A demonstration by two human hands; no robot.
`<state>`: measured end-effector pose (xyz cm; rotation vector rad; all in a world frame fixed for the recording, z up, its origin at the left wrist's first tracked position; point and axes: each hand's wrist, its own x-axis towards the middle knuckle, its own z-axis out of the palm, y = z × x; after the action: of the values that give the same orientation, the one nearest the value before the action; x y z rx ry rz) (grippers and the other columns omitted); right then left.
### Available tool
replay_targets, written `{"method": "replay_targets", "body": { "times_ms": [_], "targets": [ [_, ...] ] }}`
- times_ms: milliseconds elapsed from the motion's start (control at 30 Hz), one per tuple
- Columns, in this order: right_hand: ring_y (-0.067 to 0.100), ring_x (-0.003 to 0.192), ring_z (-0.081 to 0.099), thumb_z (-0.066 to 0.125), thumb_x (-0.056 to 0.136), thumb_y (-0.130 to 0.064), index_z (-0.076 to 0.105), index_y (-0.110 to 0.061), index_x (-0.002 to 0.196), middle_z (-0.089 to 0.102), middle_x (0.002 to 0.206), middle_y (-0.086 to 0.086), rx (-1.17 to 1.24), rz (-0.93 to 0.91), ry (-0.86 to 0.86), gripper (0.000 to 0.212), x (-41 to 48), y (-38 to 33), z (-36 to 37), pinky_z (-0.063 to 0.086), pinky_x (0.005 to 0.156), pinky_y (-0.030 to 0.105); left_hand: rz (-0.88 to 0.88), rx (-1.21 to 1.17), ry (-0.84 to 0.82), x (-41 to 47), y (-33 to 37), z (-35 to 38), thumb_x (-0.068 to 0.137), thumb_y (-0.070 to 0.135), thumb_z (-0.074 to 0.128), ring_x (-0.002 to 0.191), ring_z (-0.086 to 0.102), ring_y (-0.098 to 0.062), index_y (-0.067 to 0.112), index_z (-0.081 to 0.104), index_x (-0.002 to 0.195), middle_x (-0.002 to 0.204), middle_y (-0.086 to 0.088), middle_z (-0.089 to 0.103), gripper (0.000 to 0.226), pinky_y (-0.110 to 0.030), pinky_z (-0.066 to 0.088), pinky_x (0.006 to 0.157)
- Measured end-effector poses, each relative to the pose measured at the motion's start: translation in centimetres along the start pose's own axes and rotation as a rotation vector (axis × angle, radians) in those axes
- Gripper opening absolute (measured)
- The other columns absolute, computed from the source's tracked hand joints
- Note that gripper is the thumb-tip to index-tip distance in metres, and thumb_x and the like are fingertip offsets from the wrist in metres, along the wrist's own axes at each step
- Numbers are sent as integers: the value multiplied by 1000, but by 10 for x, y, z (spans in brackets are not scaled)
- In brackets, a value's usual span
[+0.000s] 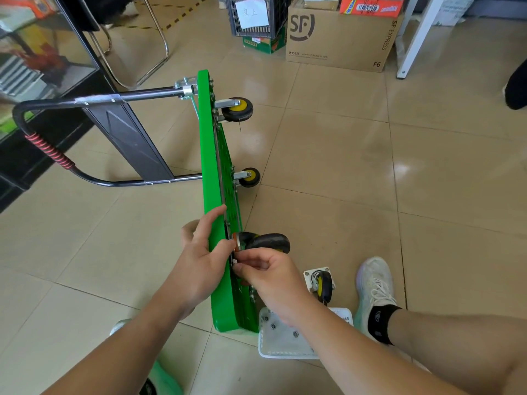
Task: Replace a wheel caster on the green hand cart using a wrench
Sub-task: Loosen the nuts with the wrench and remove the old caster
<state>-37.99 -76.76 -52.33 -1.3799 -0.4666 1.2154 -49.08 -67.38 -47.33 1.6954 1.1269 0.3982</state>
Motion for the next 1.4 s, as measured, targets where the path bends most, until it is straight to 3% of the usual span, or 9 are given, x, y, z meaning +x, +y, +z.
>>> {"method": "replay_targets", "body": {
  "times_ms": [167,300,633,800,967,1067,1167,1233,1400],
  "targets": [
    [14,92,72,76,88,-8,76,-22,98,78,97,5,-36,-9,-11,17,2,1,0,58,88,29,75,328,-44,15,17,-11,91,19,70,128,48,-16,49,64,108,145,9,23,35,-20,41,103],
    [18,96,73,77,87,-9,77,-22,100,78,97,3,-47,0,-15,18,2,2,-3,58,92,34,23,507,-104,20,29,-16,91,24,70,135,48,-21,41,67,122,156,-1,23,36,-27,38,114],
    [13,93,73,76,87,-7,77,-18,101,78,95,1,39,-6,28,18,0,11,3,56,84,24,-16,649,-121,22,28,-10,93,33,69,128,57,-30,41,61,133,163,-5,13,41,-33,43,113],
    [13,92,74,74,90,-11,77,-16,105,79,95,1,100,19,41,16,-1,14,6,55,75,22,-26,667,-62,25,27,-4,89,21,67,105,65,-32,35,70,99,153,-8,23,18,-33,51,101],
    [12,86,73,76,88,-9,76,-18,96,78,89,2,91,17,52,12,0,14,7,55,73,22,-9,692,-40,26,28,-5,87,17,67,89,62,-28,31,67,87,142,-8,31,14,-32,53,88],
    [12,87,73,77,87,-7,77,-18,96,78,91,1,79,-7,37,15,0,13,6,56,79,22,-7,702,-46,26,27,-5,89,19,68,96,64,-30,32,72,101,143,-7,31,18,-32,52,94],
    [11,88,73,76,86,-3,77,-20,95,79,91,0,80,-15,37,19,1,12,5,56,81,22,-8,727,-59,26,28,-6,91,25,68,115,62,-31,34,68,130,154,-6,27,40,-33,48,106],
    [12,89,74,76,86,-3,77,-19,96,79,92,0,83,-13,39,19,1,13,6,56,82,23,-23,769,-73,27,31,-8,91,29,69,120,62,-31,37,63,137,159,-8,23,48,-34,47,108],
    [12,89,73,77,86,-6,77,-17,98,78,93,1,81,-10,44,17,1,16,6,55,81,23,-47,879,-95,30,37,-9,88,35,71,104,68,-31,40,62,137,143,-8,29,50,-32,50,100]
  ]
}}
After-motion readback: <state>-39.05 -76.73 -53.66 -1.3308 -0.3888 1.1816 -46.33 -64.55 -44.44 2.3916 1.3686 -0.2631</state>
